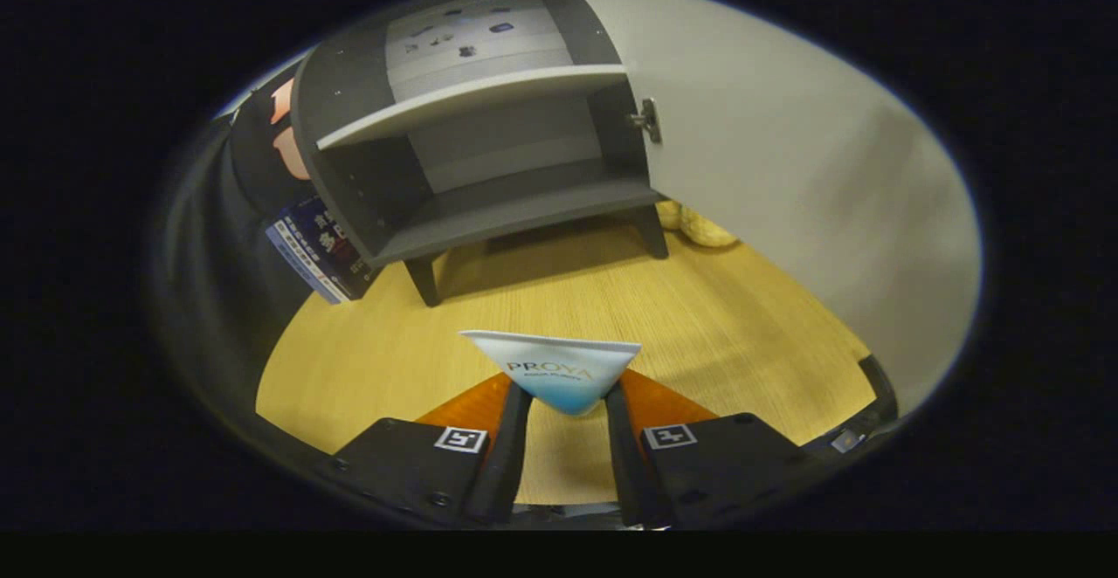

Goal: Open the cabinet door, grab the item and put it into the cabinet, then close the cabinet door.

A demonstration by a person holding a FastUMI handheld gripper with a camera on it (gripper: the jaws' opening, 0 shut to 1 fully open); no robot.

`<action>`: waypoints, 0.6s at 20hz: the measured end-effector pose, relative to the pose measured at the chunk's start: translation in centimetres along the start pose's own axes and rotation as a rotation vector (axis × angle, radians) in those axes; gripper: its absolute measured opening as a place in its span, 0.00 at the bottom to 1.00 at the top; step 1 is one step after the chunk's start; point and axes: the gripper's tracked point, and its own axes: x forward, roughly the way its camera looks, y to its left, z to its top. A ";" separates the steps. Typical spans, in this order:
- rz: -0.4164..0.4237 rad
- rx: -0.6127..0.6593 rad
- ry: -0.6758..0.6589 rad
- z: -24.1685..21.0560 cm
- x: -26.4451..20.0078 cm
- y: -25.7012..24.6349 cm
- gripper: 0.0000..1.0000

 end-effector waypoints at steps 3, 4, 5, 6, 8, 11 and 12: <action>0.041 -0.062 -0.121 6.0 -2.3 0.4 0.52; 0.053 -0.082 -0.168 8.3 -3.1 0.9 0.51; 0.065 -0.099 -0.210 10.8 -3.8 1.4 0.51; 0.058 -0.113 -0.241 13.1 -4.3 1.8 0.51; 0.049 -0.138 -0.299 17.1 -5.1 2.8 0.51; 0.074 -0.177 -0.338 22.5 -5.4 5.4 0.51; 0.083 -0.203 -0.343 24.3 -4.8 6.0 0.51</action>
